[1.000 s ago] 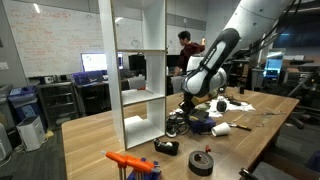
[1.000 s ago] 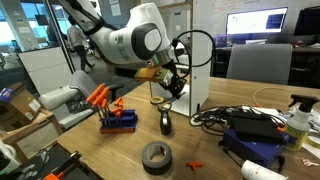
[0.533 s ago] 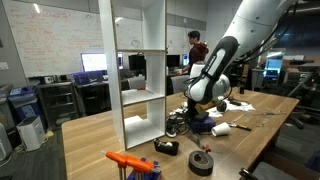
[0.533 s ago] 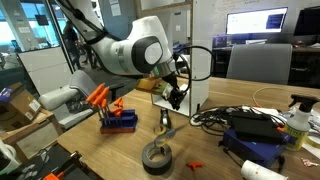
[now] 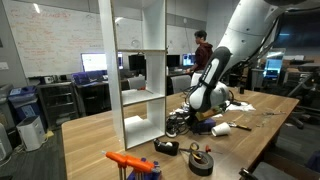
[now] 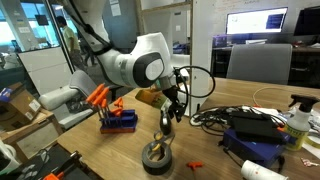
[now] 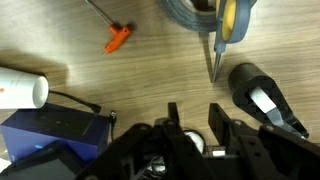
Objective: Remove the tape and scissors from the shelf and put them on the table
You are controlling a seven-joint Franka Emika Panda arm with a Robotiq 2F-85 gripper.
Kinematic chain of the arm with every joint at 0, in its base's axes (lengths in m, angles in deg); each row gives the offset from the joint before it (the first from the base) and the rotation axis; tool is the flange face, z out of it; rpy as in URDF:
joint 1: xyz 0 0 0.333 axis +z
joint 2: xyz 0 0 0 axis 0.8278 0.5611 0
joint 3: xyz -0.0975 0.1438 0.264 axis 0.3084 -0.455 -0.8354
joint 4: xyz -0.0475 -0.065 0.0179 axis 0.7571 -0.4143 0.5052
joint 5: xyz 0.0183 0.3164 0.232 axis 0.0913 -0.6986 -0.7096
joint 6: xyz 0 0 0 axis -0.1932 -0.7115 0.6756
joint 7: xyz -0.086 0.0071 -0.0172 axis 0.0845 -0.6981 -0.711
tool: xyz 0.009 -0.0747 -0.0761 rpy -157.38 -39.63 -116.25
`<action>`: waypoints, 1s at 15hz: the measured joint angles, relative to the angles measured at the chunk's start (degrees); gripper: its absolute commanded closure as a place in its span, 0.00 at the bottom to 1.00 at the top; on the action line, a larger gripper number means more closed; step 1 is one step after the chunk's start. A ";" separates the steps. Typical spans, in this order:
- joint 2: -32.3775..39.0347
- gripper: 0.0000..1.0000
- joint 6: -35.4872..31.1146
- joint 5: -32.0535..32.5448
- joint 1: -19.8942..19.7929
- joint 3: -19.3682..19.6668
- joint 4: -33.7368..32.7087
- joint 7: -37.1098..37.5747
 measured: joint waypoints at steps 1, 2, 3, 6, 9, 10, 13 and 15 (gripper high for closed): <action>0.08 0.21 0.00 -0.19 -0.04 0.00 0.00 0.00; 0.08 0.14 0.00 -0.28 -0.06 0.00 0.00 0.00; 0.07 0.08 0.00 -0.29 -0.07 0.03 0.00 0.00; 0.12 0.09 0.12 -0.30 -0.06 0.06 0.00 0.01; 0.22 0.07 0.12 -0.30 -0.06 0.06 0.00 0.01; 0.23 0.07 0.12 -0.30 -0.06 0.06 0.00 0.01; 0.25 0.07 0.12 -0.30 -0.06 0.06 0.00 0.01; 0.25 0.07 0.12 -0.30 -0.06 0.06 0.00 0.00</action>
